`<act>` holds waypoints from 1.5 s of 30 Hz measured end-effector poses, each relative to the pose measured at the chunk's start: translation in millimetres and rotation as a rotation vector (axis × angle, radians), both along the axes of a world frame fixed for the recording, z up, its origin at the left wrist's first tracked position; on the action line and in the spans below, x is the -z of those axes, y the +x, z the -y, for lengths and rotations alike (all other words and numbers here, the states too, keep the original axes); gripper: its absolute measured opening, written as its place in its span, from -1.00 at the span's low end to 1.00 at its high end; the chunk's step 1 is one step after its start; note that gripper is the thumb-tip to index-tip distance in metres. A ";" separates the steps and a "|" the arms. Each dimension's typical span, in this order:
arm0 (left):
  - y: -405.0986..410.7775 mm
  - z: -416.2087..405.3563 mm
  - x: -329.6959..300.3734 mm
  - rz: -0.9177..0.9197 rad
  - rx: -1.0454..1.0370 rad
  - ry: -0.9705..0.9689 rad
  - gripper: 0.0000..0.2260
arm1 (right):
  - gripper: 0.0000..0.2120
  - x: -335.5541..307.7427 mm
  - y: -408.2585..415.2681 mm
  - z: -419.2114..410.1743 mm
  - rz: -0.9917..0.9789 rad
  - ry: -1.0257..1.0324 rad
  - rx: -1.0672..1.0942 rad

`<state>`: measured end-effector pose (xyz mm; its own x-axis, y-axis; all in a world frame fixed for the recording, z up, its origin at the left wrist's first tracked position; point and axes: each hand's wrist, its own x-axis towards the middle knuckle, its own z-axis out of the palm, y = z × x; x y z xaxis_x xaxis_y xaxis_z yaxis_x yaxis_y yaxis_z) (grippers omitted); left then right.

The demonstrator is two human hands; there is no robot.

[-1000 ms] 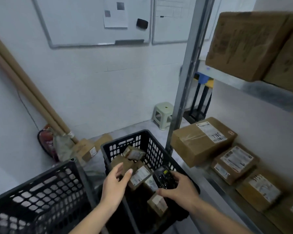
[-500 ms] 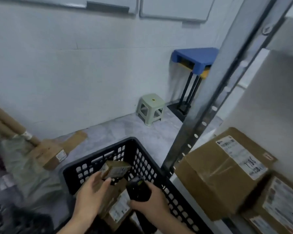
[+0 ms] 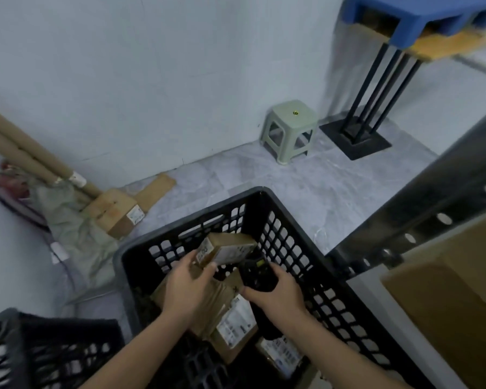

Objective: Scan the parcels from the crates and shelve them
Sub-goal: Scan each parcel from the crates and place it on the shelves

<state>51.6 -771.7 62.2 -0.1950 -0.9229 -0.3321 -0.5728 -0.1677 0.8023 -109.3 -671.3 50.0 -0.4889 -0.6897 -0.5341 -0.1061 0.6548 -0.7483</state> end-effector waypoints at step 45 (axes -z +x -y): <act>29.2 -27.0 -79.3 -0.136 -0.042 -0.059 -0.64 | -0.49 -77.7 27.6 -49.2 0.084 -0.242 0.058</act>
<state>80.8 -744.7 141.5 -0.1953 -0.9482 -0.2505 -0.4520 -0.1396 0.8810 -81.7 -622.1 127.6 -0.4920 -0.7745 -0.3977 -0.0042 0.4589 -0.8885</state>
